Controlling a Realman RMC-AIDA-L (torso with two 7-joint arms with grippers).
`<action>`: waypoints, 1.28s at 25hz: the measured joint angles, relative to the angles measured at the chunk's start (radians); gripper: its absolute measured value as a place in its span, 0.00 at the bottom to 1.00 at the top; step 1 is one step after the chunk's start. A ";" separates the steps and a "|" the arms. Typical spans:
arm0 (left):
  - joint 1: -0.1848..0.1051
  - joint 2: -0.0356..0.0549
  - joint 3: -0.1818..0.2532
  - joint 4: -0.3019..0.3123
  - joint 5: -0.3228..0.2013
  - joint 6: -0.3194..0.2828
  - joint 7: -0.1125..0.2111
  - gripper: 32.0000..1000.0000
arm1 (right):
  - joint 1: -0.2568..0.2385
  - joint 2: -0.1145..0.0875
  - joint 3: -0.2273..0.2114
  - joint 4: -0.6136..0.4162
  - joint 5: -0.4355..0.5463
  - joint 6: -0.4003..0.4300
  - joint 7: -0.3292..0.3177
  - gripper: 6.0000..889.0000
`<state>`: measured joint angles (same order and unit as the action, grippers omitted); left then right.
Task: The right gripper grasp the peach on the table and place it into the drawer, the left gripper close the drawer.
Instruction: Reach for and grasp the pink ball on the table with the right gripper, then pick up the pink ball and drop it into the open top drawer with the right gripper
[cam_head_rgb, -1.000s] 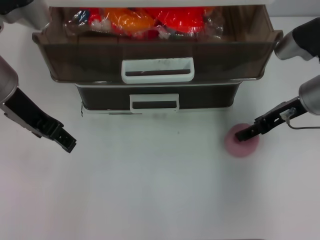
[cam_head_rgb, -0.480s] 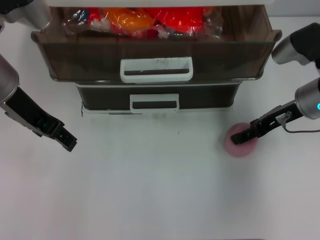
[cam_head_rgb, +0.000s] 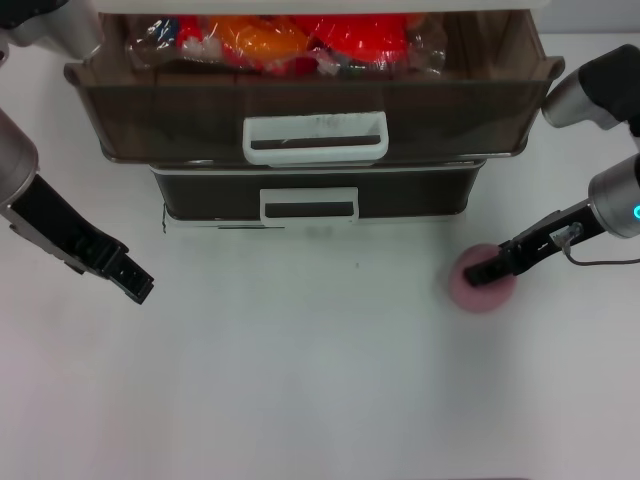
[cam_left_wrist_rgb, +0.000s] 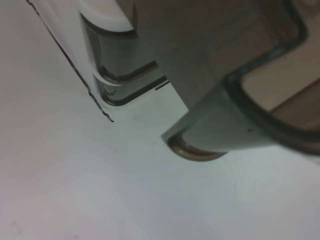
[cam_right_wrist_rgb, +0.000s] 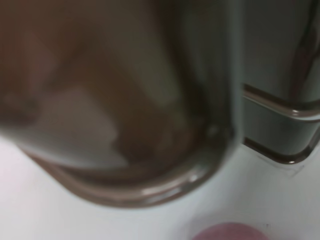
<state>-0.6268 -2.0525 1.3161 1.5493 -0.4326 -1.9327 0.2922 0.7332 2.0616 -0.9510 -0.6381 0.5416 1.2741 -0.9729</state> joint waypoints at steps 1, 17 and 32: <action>0.000 0.0000 0.000 0.000 0.000 0.000 0.000 0.81 | 0.000 0.000 0.000 0.000 0.000 0.000 0.000 0.76; 0.001 0.0000 0.000 0.000 0.000 -0.002 0.001 0.81 | -0.003 0.000 0.000 -0.001 -0.001 0.005 -0.015 0.28; 0.003 0.0000 0.000 0.005 -0.003 -0.007 0.001 0.81 | -0.005 0.000 0.000 -0.011 0.000 0.016 -0.017 0.04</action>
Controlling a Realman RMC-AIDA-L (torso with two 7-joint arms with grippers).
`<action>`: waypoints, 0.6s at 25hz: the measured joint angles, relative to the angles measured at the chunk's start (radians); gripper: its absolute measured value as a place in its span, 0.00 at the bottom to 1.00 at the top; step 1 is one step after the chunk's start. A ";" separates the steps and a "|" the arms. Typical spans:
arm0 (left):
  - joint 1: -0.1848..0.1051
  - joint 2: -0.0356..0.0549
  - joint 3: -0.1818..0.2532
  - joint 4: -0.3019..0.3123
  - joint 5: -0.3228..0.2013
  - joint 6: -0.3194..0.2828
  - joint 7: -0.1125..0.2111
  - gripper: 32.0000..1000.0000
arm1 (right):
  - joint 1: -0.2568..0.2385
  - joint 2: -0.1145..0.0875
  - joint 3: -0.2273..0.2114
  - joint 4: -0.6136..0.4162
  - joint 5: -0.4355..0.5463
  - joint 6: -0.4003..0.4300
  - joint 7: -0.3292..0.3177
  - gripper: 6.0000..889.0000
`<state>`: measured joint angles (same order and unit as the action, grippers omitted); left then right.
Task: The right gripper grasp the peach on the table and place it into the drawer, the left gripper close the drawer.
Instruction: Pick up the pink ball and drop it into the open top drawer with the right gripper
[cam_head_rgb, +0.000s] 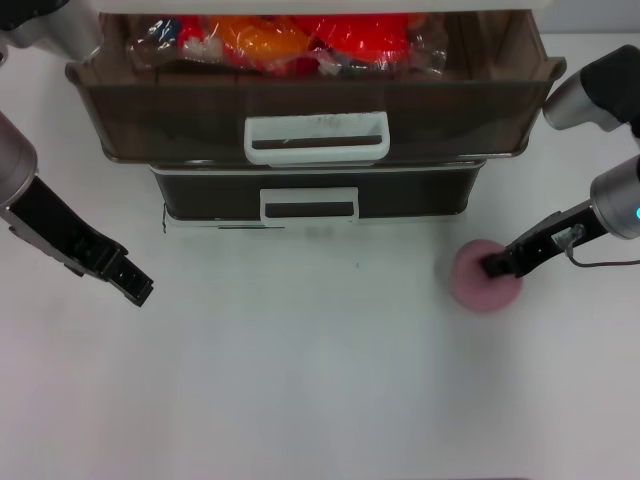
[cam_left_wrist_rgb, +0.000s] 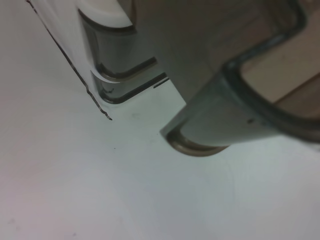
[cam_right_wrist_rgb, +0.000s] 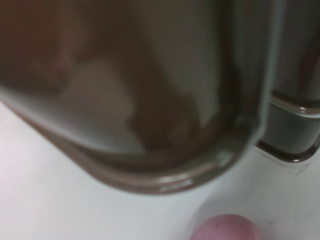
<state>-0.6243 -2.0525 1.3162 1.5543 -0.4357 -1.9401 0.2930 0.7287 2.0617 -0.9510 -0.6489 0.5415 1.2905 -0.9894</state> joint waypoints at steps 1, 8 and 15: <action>0.000 0.0000 0.000 0.000 0.000 0.000 0.000 0.81 | 0.000 0.000 0.000 0.000 0.000 0.001 0.000 0.04; 0.002 0.0010 0.000 -0.003 0.000 0.001 0.000 0.81 | -0.040 0.000 0.006 -0.127 0.000 0.090 0.020 0.04; 0.010 0.0023 -0.001 0.001 0.000 0.002 0.001 0.81 | -0.168 -0.003 0.004 -0.492 -0.008 0.216 0.120 0.05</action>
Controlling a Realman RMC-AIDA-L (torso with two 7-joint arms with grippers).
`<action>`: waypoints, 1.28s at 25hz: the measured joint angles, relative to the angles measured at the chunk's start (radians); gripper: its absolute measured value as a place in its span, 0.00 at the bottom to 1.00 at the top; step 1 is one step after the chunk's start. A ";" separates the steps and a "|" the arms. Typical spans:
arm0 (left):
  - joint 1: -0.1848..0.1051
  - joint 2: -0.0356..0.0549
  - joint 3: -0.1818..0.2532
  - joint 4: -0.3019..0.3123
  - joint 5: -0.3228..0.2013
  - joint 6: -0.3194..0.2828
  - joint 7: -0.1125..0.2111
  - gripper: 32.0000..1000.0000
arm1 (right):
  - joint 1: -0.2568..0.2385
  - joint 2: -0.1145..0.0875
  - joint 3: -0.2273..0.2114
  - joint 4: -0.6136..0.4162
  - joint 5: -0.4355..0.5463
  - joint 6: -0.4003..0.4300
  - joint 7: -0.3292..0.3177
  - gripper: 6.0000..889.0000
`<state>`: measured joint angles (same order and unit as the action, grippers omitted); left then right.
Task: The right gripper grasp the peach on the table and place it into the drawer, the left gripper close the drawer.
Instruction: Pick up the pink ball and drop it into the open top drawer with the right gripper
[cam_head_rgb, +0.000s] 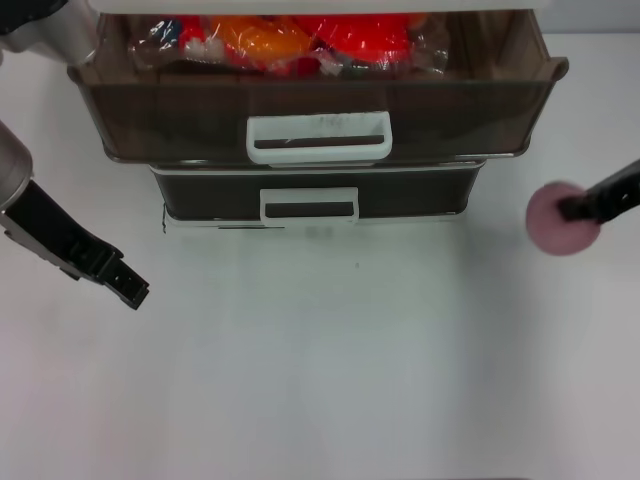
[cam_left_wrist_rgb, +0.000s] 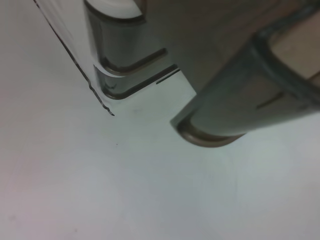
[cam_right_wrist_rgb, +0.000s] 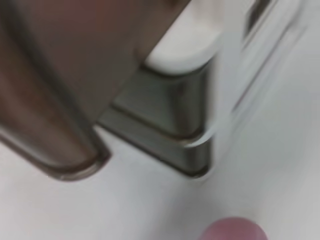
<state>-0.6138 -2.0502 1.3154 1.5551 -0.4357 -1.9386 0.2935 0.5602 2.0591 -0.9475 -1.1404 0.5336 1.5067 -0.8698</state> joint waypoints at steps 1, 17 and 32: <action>0.001 0.0002 -0.001 0.000 0.000 0.000 0.001 0.81 | -0.011 0.000 0.003 -0.038 -0.001 0.010 0.008 0.05; 0.002 0.0009 -0.006 0.001 0.000 0.000 0.006 0.81 | -0.052 -0.001 0.164 -0.798 0.031 0.268 0.084 0.05; -0.007 0.0007 -0.005 0.003 0.000 -0.004 0.006 0.81 | 0.129 -0.013 0.111 -0.670 0.391 0.310 0.146 0.06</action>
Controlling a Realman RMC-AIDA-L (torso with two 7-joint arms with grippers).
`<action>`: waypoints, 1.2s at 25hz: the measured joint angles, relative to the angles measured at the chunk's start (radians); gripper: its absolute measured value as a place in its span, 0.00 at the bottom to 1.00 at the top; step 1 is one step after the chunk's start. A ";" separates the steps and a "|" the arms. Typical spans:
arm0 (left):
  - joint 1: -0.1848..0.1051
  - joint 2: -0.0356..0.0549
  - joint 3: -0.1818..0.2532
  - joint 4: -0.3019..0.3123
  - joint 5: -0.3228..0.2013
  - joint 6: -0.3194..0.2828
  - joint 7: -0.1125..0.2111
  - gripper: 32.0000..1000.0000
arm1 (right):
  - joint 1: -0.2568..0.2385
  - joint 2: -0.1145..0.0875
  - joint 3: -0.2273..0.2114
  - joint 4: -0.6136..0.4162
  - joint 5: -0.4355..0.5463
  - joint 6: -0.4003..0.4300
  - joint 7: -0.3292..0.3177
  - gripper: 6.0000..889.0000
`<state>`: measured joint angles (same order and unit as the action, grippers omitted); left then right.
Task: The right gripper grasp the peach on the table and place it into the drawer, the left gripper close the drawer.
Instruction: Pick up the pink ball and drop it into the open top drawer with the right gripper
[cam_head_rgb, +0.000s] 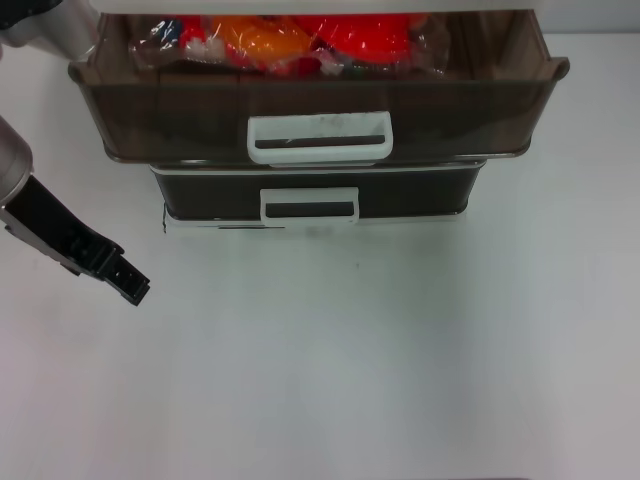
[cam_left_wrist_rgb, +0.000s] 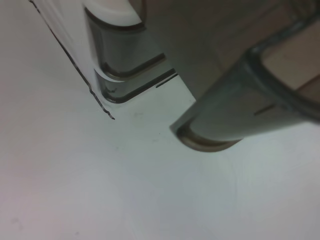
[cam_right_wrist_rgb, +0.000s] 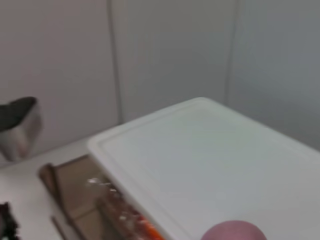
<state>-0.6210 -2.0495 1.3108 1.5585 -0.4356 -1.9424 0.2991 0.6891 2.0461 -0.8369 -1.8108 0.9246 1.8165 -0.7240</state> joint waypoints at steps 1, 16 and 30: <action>0.000 0.0000 0.000 0.000 0.000 0.000 0.000 0.81 | 0.014 -0.001 -0.007 0.041 0.013 0.000 -0.003 0.06; -0.004 0.0001 0.004 0.000 0.000 0.002 0.000 0.81 | 0.097 -0.015 -0.039 0.270 0.082 -0.001 -0.029 0.07; -0.003 0.0000 0.003 -0.001 -0.020 0.004 0.000 0.81 | 0.093 -0.015 -0.041 0.273 0.074 -0.020 -0.014 0.07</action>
<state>-0.6243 -2.0495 1.3137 1.5571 -0.4553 -1.9387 0.2991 0.7822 2.0310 -0.8784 -1.5377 0.9985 1.7962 -0.7376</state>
